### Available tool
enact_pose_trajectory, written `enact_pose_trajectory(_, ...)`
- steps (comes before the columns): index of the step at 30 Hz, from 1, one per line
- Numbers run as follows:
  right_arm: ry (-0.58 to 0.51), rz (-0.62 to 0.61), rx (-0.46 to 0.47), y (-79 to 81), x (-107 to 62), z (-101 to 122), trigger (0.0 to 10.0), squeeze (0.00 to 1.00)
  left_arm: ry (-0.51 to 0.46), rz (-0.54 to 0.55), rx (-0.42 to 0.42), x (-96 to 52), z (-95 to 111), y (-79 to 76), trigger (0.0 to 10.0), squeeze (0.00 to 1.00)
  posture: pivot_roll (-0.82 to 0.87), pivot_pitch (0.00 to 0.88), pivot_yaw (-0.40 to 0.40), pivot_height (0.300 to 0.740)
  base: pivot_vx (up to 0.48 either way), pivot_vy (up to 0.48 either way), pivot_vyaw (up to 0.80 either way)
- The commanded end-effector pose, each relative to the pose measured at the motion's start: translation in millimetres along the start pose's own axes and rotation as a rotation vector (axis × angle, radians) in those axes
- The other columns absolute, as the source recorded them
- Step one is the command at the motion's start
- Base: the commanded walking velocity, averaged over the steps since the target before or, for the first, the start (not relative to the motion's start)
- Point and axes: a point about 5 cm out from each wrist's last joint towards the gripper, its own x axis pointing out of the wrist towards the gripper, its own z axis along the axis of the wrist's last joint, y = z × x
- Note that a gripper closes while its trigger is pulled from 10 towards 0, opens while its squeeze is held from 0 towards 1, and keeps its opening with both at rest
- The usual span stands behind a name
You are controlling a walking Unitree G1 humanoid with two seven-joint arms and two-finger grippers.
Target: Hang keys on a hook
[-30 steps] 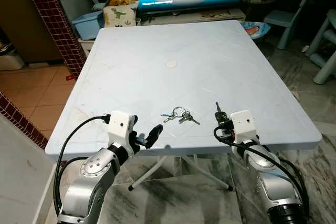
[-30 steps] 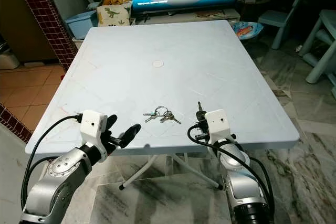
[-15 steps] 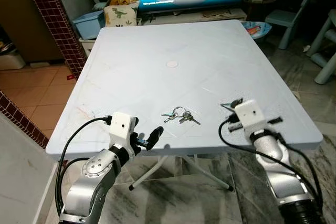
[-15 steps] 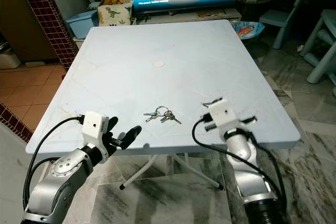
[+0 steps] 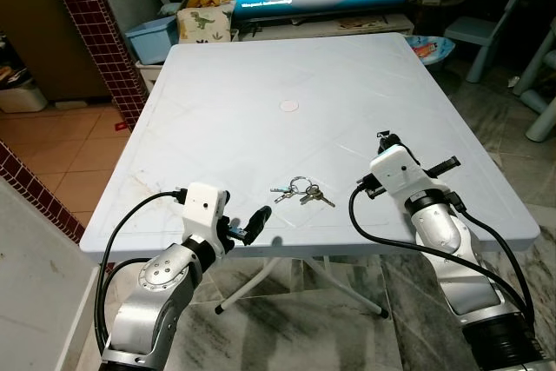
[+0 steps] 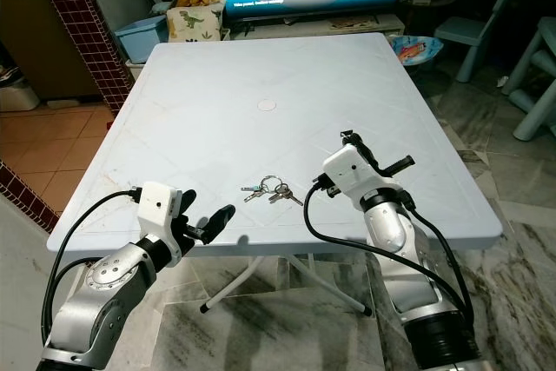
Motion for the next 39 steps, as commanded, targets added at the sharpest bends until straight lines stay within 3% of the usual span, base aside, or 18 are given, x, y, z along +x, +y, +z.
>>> enact_pose_trajectory(1,-0.080,0.002,0.102,-3.7,4.1,18,10.0,0.00,-0.003,0.019,0.009,0.9,1,3.5,10.0,0.00,-0.03,0.006,0.073,0.740,0.000,0.000,0.00)
enact_pose_trajectory(2,-0.100,0.032,0.216,-0.8,4.3,24,10.0,0.00,-0.007,0.028,0.013,1.0,2,4.2,10.0,0.00,-0.03,0.005,0.076,0.740,0.000,0.000,0.00)
enact_pose_trajectory(4,-0.109,0.043,0.268,0.3,4.4,27,10.0,0.00,-0.010,0.033,0.015,1.0,2,4.6,10.0,0.00,-0.03,0.005,0.076,0.740,0.000,0.000,0.00)
enact_pose_trajectory(5,-0.108,0.076,0.361,2.5,5.0,31,10.0,0.00,-0.023,0.072,0.031,1.0,4,7.7,10.0,0.00,-0.03,0.005,0.076,0.740,0.000,0.000,0.00)
enact_pose_trajectory(10,-0.150,0.098,0.447,2.5,5.8,43,10.0,0.00,-0.070,0.202,0.069,1.5,13,20.1,10.0,0.00,-0.04,0.004,0.075,0.740,0.000,0.000,0.00)
enact_pose_trajectory(19,-0.176,0.168,0.377,13.4,2.1,51,10.0,0.00,-0.098,0.266,0.088,1.6,16,24.8,10.0,0.00,-0.04,0.000,0.071,0.740,0.000,0.000,0.46)
enact_pose_trajectory(30,-0.189,0.188,0.354,14.4,2.3,55,10.0,0.00,-0.117,0.400,0.110,-0.2,20,40.2,10.0,0.00,-0.03,0.003,0.070,0.740,0.000,0.000,0.80)
enact_pose_trajectory(39,-0.192,0.198,0.350,19.1,2.0,56,10.0,0.00,-0.123,0.413,0.106,2.2,21,39.9,10.0,0.00,-0.03,0.001,0.074,0.740,0.000,0.000,0.80)
